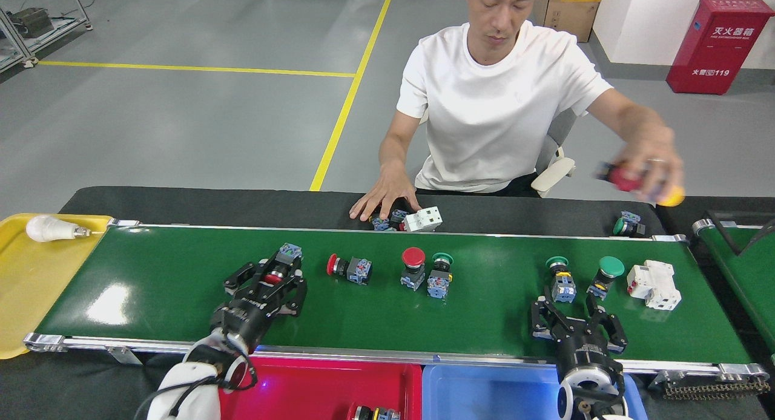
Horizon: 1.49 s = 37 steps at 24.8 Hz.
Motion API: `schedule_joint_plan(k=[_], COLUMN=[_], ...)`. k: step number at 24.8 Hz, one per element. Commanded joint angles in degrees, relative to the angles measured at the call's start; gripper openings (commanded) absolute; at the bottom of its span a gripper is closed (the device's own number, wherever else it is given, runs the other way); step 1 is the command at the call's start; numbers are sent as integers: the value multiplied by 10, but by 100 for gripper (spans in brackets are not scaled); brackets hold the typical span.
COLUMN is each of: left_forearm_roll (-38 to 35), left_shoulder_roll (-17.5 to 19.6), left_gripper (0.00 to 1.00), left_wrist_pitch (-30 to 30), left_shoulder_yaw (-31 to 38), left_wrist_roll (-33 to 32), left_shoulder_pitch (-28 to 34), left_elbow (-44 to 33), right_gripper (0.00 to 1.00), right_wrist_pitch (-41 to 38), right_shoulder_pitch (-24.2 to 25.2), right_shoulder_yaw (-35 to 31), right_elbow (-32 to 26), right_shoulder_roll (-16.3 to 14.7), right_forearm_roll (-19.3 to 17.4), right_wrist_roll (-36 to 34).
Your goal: Pick switch part from conveyor to tray
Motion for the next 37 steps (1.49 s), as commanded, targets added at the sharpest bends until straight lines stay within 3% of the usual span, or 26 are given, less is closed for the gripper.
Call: schedule_joint_plan(k=[1,4,6,7,9,12,16,18,21,23,24,25,26,27,32,37], left_forearm_roll=[2,-8,-36,-60,-87,-78,3,29,37,36,36,36,36,35,15,-32], left_shoulder_roll=[9,17,30,31,25,24,-11,-34,-47,-47,-47,-46,-43,-42,-43,-48], left_gripper=[10,11,24,43,100,100,100,100,100,100,100,100,100,100,100,100], left_wrist_pitch=[-26,-45,-45,-45,-47,-47,-41,-40,-39,-38,-38,-39,-39,-39,-38,3], left_shoulder_yaw=[16,16,11,11,11,19,83,135,190,215,223,224,223,221,197,148], left_wrist_roll=[-5,-5,-5,-4,2,3,-26,-67,-78,-80,-80,-80,-80,-80,-83,-82], left_shoulder_pitch=[54,149,186,194,200,200,199,191,171,160,154,150,143,139,116,15], left_elbow=[-86,-167,-178,-176,-174,-172,-175,-174,-173,-167,-159,-152,-146,-142,-119,12], right_gripper=[38,23,19,19,18,18,19,21,24,25,33,51,81,92,94,94], right_wrist_pitch=[-8,-7,-8,-9,-14,-60,-169,-263,-379,-401,-401,-400,-397,-395,-392,-391], right_shoulder_pitch=[-12,-13,-13,-13,-10,14,113,168,194,200,198,196,192,187,162,150], right_shoulder_yaw=[10,55,60,61,63,65,65,65,77,117,143,166,186,199,203,202], right_elbow=[4,7,6,5,-5,-62,-190,-240,-248,-242,-236,-227,-214,-204,-194,-193], right_shoulder_roll=[-7,-37,-38,-38,-38,-37,-38,-38,-18,-9,-7,-4,2,6,11,9], right_forearm_roll=[1,-6,-7,-7,-8,-15,-33,-38,-39,-38,-38,-38,-35,-36,-39,-41], right_wrist_roll=[0,1,0,-1,0,0,2,2,-2,0,1,2,7,18,34,35])
